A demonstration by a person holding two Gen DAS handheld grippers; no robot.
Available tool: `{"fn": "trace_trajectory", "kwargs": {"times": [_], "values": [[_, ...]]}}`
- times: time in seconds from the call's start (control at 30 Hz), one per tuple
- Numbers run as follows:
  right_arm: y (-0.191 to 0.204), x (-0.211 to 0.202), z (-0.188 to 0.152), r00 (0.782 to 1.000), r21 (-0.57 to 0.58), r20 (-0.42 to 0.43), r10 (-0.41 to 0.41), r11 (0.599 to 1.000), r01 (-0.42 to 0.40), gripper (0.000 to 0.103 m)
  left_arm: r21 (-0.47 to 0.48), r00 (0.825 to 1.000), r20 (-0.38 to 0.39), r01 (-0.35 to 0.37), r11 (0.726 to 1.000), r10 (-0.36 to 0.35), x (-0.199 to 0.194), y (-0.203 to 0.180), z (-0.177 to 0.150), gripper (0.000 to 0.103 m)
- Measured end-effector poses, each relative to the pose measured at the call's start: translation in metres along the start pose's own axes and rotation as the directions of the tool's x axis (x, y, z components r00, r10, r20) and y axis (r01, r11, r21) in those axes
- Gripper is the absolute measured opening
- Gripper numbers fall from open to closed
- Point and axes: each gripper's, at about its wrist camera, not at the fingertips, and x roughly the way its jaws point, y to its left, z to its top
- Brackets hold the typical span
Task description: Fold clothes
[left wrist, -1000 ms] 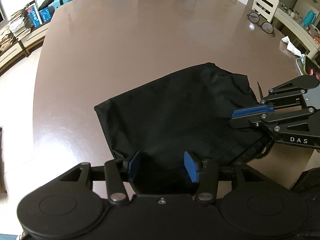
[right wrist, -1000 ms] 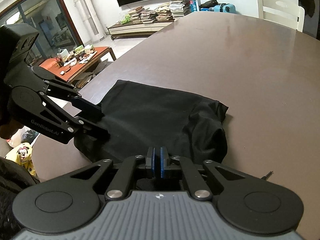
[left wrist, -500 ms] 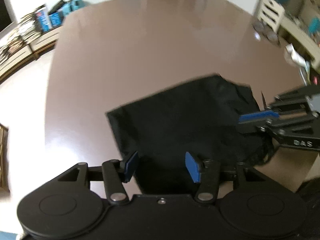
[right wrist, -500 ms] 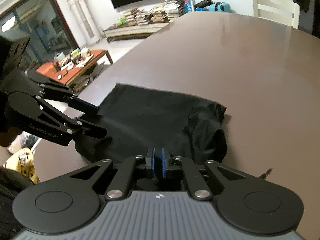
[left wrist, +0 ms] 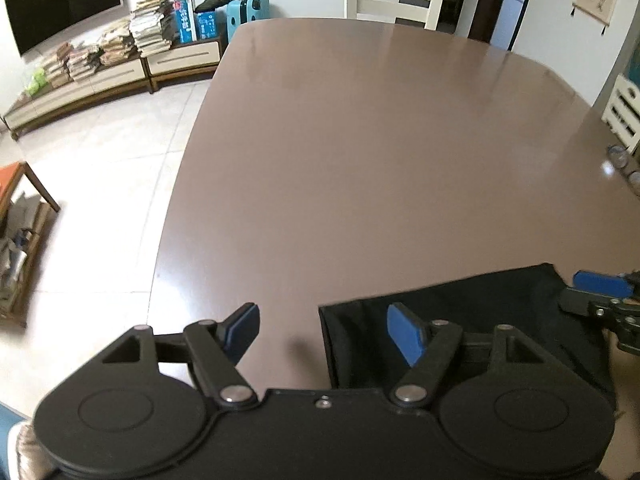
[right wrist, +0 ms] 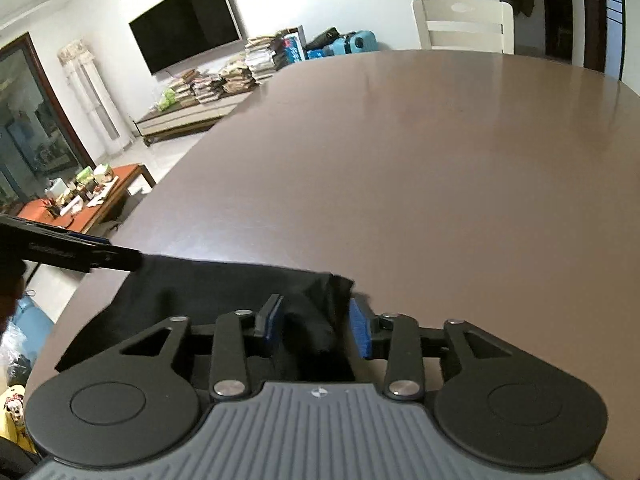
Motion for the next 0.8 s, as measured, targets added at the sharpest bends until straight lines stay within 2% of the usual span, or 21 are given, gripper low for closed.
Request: {"fn": "trace_trajectory", "kwargs": {"times": [0.1, 0.13, 0.17, 0.27, 0.37, 0.47, 0.7, 0.8], "values": [[0.006, 0.012, -0.002, 1.000, -0.050, -0.019, -0.019, 0.999, 0.018, 0.039, 0.032, 1.000, -0.016, 0.024, 0.999, -0.023, 0.009, -0.007, 0.002, 0.070], [0.008, 0.017, -0.003, 0.999, -0.069, -0.029, -0.026, 0.997, 0.024, 0.035, 0.043, 0.999, -0.023, 0.031, 0.999, -0.030, 0.013, -0.009, 0.002, 0.069], [0.011, 0.023, -0.006, 0.999, -0.090, -0.044, -0.030, 0.996, 0.026, 0.025, 0.057, 0.999, -0.031, 0.039, 0.998, -0.037, 0.018, -0.012, 0.002, 0.067], [0.017, 0.025, -0.009, 0.999, -0.126, -0.038, -0.039, 0.991, 0.034, 0.019, 0.046, 0.995, -0.030, 0.094, 0.995, -0.093, 0.023, -0.015, 0.001, 0.062], [0.014, 0.022, -0.008, 0.998, -0.130, -0.038, -0.040, 0.991, 0.035, 0.016, 0.066, 0.994, -0.021, 0.107, 0.992, -0.106, 0.026, -0.028, 0.006, 0.058], [0.009, 0.016, -0.003, 0.996, -0.163, -0.039, -0.079, 0.984, 0.072, 0.013, 0.080, 0.993, -0.020, 0.122, 0.989, -0.121, 0.031, -0.041, 0.011, 0.058], [-0.040, 0.000, 0.004, 0.981, -0.163, -0.044, -0.188, 0.970, 0.179, 0.013, 0.162, 0.982, -0.030, 0.188, 0.969, -0.186, 0.051, -0.125, 0.039, 0.058], [-0.076, -0.008, 0.005, 0.961, -0.145, -0.040, -0.274, 0.953, 0.265, 0.013, 0.199, 0.980, -0.022, 0.199, 0.960, -0.198, 0.058, -0.154, 0.046, 0.058]]}}
